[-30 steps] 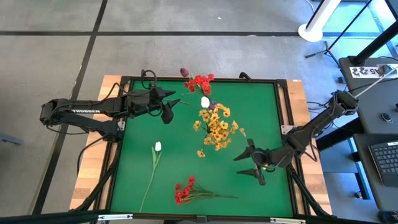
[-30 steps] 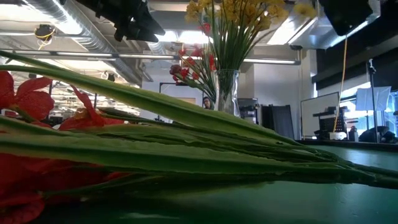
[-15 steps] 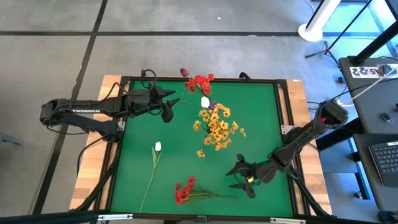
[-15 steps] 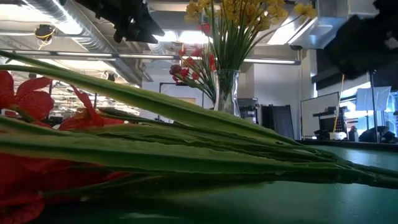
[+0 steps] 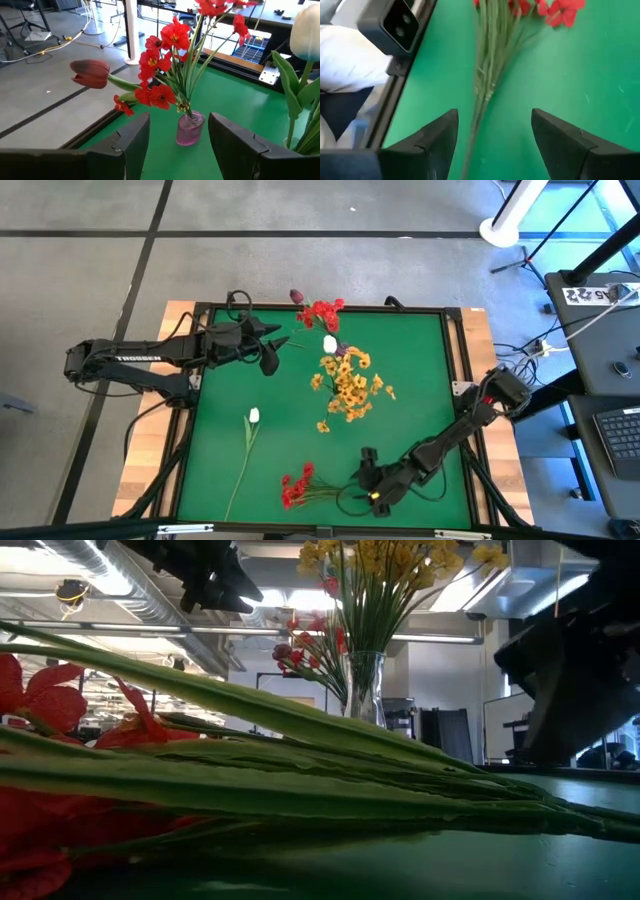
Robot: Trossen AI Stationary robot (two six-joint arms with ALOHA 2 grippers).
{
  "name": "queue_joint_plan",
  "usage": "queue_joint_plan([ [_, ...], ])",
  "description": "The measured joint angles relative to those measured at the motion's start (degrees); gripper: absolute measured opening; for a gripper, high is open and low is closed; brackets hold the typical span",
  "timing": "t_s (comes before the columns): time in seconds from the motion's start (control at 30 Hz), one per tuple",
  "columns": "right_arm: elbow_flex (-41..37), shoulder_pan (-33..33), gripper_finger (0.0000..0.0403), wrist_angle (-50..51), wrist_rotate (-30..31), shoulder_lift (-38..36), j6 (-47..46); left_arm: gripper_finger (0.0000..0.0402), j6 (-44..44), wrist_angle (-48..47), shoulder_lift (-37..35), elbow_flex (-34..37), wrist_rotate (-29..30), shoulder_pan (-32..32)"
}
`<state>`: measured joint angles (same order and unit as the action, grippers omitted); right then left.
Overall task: Sort flowers into vase by color
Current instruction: Put the red flowers into the violet vase
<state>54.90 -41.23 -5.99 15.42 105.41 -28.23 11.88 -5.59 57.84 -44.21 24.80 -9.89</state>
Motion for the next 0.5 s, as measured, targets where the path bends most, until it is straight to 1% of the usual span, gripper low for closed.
queue_joint_plan([
  [0.17,0.3,0.9,0.0250,-0.4,0.0,0.0,-0.5,0.0195,0.2,-0.1,0.0,0.0,0.0,0.0],
  [0.3,0.3,1.3,0.0250,-2.0,0.1,0.4,-1.9,0.0195,2.1,-0.4,0.0,0.0,0.0,0.0],
  [0.5,0.3,1.0,0.0250,-3.3,0.6,2.2,-4.9,0.0195,4.8,-3.8,0.0,0.0,0.0,0.2],
])
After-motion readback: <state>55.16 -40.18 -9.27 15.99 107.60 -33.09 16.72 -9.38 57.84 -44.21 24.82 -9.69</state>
